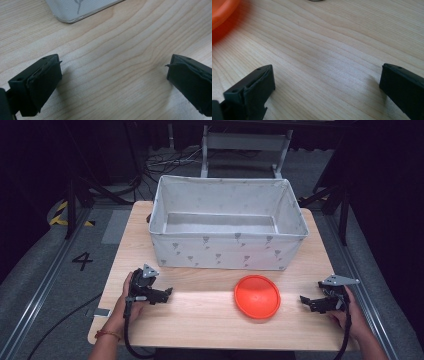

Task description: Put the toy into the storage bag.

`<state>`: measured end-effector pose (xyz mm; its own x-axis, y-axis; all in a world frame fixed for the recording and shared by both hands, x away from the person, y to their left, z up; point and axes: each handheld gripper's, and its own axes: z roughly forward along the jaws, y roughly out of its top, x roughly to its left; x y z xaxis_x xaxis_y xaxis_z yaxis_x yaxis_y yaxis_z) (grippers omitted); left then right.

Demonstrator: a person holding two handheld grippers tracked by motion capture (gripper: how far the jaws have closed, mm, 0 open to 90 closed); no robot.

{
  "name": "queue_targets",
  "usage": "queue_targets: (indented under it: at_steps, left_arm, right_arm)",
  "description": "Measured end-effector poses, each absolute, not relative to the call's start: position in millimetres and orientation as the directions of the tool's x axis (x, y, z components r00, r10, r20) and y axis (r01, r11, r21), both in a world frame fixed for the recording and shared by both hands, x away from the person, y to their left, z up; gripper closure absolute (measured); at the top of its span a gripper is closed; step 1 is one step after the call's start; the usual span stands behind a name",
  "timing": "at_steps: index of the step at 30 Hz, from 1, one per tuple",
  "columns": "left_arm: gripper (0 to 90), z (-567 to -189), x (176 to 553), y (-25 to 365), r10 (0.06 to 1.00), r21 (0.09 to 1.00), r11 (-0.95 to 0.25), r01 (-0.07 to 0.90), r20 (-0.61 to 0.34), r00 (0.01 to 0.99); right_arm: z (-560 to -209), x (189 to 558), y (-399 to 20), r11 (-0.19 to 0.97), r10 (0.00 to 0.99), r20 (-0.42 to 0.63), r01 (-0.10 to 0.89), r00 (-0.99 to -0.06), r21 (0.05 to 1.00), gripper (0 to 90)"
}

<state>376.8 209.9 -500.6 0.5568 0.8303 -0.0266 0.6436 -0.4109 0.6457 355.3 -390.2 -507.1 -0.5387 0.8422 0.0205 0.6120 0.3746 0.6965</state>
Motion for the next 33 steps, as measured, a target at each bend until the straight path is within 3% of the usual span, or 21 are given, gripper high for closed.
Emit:
queue_targets:
  at_steps: [14,18,20,21,23,25,33]
  left_arm:
    - [0.3,-500.6,368.7,219.1,0.789,0.65,-0.454,0.609,-0.026,0.614]
    - [0.3,-500.1,368.7,220.0,0.785,0.647,-0.463,0.606,-0.017,0.619]
    - [0.3,-500.2,368.7,220.1,0.784,0.647,-0.462,0.606,-0.021,0.62]
    - [0.3,-500.1,368.8,220.3,0.783,0.647,-0.465,0.605,-0.019,0.622]
    - [0.4,-500.1,368.8,220.3,0.783,0.647,-0.465,0.604,-0.018,0.622]
    - [0.3,-500.1,368.8,220.3,0.783,0.647,-0.465,0.604,-0.018,0.622]
    - [0.4,-500.1,368.8,220.3,0.783,0.647,-0.464,0.605,-0.019,0.622]
  right_arm:
    - [-505.3,355.1,-390.4,0.392,0.835,0.018,0.617,-0.551,0.683,0.3]
    - [-501.3,355.0,-390.2,0.437,0.809,-0.002,0.6,-0.588,0.669,6.3]
    - [-498.1,354.3,-388.6,0.446,0.799,-0.006,0.587,-0.601,0.675,20.8]
    - [-496.1,354.2,-387.8,0.446,0.798,-0.001,0.589,-0.603,0.675,22.0]
    - [-491.2,353.5,-384.4,0.44,0.794,0.007,0.583,-0.608,0.683,18.0]
    - [-483.8,352.1,-379.0,0.434,0.777,0.023,0.562,-0.629,0.704,23.6]
    - [-466.2,350.3,-345.8,0.445,0.725,0.043,0.515,-0.688,0.732,21.9]
